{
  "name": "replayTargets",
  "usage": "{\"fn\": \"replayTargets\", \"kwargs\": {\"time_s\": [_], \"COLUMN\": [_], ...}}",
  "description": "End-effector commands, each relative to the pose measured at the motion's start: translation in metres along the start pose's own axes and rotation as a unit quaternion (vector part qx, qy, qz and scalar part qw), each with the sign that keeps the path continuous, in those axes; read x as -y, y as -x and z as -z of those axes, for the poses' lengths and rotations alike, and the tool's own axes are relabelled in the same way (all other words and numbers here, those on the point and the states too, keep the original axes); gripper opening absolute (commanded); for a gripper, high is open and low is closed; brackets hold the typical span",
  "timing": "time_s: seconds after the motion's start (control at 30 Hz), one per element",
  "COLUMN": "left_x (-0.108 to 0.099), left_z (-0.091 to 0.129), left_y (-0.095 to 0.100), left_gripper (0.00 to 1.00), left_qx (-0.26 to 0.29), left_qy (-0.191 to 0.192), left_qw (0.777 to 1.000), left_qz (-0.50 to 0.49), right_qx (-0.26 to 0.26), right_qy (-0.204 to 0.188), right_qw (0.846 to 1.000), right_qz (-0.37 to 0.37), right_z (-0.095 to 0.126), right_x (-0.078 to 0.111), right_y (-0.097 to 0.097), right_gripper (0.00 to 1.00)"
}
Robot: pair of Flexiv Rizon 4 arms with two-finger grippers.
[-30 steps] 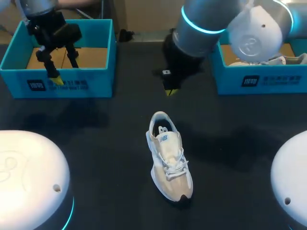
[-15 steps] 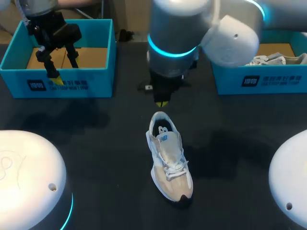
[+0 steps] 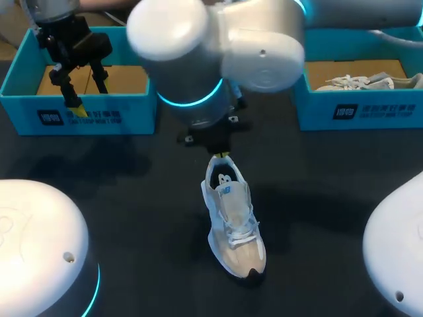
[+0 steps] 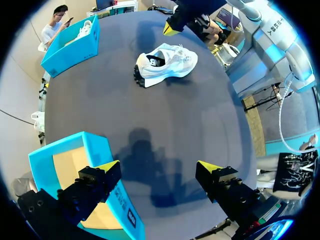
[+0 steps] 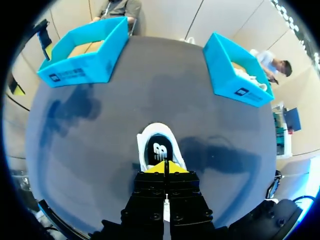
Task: Take the shoe out of the shoebox, open the shoe tongue, remove and reinsert the insole, then place the shoe into the shoebox
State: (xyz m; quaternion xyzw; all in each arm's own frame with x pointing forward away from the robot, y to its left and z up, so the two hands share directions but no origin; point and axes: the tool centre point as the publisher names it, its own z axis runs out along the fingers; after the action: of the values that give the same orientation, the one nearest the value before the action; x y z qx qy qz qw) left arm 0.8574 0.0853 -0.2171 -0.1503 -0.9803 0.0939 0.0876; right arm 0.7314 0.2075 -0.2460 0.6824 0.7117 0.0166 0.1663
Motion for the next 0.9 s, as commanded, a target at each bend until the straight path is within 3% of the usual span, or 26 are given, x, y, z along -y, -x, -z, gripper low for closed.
{"fn": "replayTargets", "kwargs": {"time_s": [0.03,0.9], "left_x": [0.0,0.0], "left_z": [0.0,0.0], "left_y": [-0.001,-0.001], "left_gripper": [1.0,1.0], "left_qx": [0.001,0.001], "left_qy": [0.001,0.001], "left_qw": [1.0,1.0], "left_qz": [0.0,0.0], "right_qx": [0.086,0.14], "right_qy": [0.013,-0.009], "right_qw": [0.996,0.99], "right_qz": [0.004,-0.035], "right_z": [-0.005,-0.076], "right_x": [0.004,0.032], "right_y": [-0.009,-0.017], "right_gripper": [0.0,0.0]}}
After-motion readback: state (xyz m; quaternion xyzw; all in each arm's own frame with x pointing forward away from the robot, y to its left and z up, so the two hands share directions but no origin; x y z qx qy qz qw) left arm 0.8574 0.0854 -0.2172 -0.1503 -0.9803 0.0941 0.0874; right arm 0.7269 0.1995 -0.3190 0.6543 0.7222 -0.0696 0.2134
